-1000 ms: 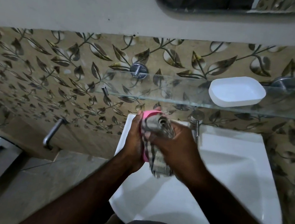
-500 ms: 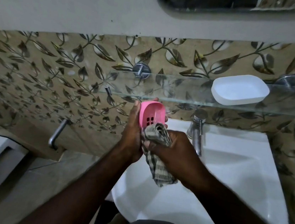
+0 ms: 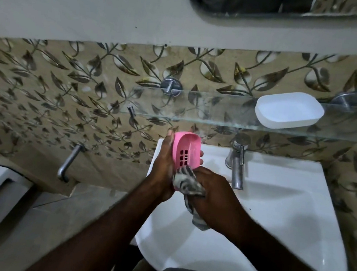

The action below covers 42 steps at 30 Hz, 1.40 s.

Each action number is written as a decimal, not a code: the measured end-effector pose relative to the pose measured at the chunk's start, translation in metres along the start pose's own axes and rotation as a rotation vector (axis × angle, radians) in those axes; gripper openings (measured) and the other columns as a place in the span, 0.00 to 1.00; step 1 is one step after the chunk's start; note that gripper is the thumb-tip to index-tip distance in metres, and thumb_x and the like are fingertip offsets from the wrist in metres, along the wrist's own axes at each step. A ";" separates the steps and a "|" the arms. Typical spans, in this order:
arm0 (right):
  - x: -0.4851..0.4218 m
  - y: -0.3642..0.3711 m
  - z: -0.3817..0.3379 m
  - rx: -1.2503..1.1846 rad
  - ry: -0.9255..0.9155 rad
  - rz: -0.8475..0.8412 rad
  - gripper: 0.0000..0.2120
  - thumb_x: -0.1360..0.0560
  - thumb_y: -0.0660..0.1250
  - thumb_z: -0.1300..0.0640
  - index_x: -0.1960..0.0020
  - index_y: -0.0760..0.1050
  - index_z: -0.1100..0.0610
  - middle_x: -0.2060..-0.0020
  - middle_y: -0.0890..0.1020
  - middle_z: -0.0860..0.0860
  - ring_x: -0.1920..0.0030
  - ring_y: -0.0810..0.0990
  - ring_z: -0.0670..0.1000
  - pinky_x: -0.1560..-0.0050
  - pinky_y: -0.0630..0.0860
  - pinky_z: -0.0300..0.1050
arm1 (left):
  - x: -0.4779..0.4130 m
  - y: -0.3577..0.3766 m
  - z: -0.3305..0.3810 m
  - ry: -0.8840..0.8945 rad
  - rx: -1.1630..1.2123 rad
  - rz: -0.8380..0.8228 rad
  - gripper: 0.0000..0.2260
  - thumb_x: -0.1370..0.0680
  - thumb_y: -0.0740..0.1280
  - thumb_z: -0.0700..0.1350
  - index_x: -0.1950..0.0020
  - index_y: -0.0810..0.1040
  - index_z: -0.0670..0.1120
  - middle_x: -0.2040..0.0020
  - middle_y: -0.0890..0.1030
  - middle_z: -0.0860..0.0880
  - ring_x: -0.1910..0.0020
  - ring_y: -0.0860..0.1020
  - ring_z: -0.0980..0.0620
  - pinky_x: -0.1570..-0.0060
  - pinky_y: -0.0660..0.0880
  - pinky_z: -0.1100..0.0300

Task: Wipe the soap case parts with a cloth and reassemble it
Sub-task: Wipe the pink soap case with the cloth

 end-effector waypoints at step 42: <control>-0.002 -0.003 0.006 0.213 -0.124 0.133 0.10 0.32 0.62 0.63 0.58 0.76 0.49 0.63 0.79 0.44 0.63 0.81 0.47 0.64 0.76 0.44 | -0.002 -0.007 0.009 0.046 -0.110 0.045 0.34 0.23 0.50 0.67 0.37 0.77 0.42 0.49 0.84 0.40 0.52 0.82 0.41 0.46 0.77 0.48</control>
Point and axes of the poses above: each hand's wrist, its own x-axis away from the middle knuckle, its own y-axis out of the palm, z = x × y, the point moved 1 cm from there along -x, towards the middle knuckle
